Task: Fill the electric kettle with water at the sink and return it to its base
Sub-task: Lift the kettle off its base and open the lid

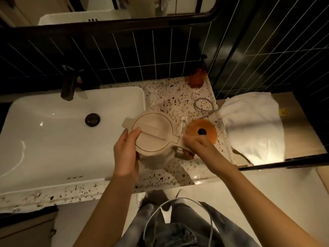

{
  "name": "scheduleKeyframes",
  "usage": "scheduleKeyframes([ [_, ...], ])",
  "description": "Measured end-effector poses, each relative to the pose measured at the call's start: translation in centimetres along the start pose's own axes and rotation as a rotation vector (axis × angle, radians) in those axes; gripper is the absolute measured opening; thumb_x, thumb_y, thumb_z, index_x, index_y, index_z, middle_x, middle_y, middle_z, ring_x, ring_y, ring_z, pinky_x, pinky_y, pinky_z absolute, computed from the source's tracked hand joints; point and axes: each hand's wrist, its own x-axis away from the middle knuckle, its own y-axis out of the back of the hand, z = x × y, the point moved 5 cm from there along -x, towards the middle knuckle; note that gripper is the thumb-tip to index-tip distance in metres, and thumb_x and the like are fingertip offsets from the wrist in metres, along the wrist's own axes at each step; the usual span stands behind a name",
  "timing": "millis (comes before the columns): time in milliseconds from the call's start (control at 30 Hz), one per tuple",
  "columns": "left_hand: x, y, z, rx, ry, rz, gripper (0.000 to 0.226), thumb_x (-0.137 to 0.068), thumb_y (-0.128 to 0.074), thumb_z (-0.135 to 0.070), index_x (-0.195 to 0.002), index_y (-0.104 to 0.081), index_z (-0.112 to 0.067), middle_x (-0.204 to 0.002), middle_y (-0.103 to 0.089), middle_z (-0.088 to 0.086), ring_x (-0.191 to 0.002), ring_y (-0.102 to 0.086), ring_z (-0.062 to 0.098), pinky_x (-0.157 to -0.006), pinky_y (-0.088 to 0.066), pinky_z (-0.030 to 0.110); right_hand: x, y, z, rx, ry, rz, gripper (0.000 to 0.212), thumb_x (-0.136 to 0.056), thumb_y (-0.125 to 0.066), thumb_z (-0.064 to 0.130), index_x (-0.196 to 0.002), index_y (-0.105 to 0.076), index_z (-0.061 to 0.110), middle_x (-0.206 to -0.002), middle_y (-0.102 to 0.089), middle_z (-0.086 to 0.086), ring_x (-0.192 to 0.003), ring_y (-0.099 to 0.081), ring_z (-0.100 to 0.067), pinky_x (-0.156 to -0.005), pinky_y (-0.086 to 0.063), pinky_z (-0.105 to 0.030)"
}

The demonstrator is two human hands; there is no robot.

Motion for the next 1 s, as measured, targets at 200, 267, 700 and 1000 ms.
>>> scheduleKeyframes([
  [200, 0.1, 3.5, -0.6, -0.07, 0.012, 0.057, 0.016, -0.093, -0.062, -0.017, -0.101, -0.072, -0.027, -0.09, -0.077, -0.009, -0.091, -0.069, 0.011, -0.076, -0.051, 0.027, 0.7, -3.8, -1.3, -0.05, 0.047, -0.06, 0.07, -0.082, -0.057, 0.051, -0.063, -0.053, -0.016, -0.059, -0.047, -0.016, -0.054, -0.039, -0.024, -0.054, -0.035, -0.021],
  [267, 0.0, 4.4, -0.8, -0.136, 0.005, 0.102, 0.017, -0.093, -0.062, -0.022, -0.104, -0.07, -0.032, -0.101, -0.075, -0.007, -0.099, -0.067, 0.012, -0.079, -0.049, 0.026, 1.1, -4.4, -1.6, -0.065, 0.06, -0.094, 0.087, -0.074, -0.062, 0.063, -0.067, -0.047, -0.023, -0.063, -0.048, -0.02, -0.057, -0.038, -0.025, -0.055, -0.036, -0.021],
  [700, -0.4, 5.5, -2.0, -0.291, -0.048, 0.234, 0.017, -0.093, -0.062, -0.028, -0.103, -0.063, -0.042, -0.113, -0.068, -0.013, -0.108, -0.06, 0.004, -0.083, -0.045, 0.019, 1.6, -5.5, -2.6, -0.032, -0.017, -0.217, 0.056, -0.081, -0.055, 0.054, -0.063, -0.067, 0.002, -0.063, -0.063, -0.017, -0.061, -0.058, -0.022, -0.071, -0.05, -0.027],
  [1000, -1.8, 6.6, -3.6, -0.455, -0.104, 0.249, 0.059, -0.095, -0.06, -0.031, -0.147, -0.034, -0.04, -0.137, -0.049, -0.005, -0.123, -0.051, 0.012, -0.089, -0.043, 0.022, 1.7, -6.1, -2.8, -0.117, -0.047, -0.039, 0.042, -0.074, -0.066, 0.056, -0.058, -0.06, 0.018, -0.062, -0.047, -0.009, -0.062, -0.042, -0.024, -0.063, -0.038, -0.026],
])
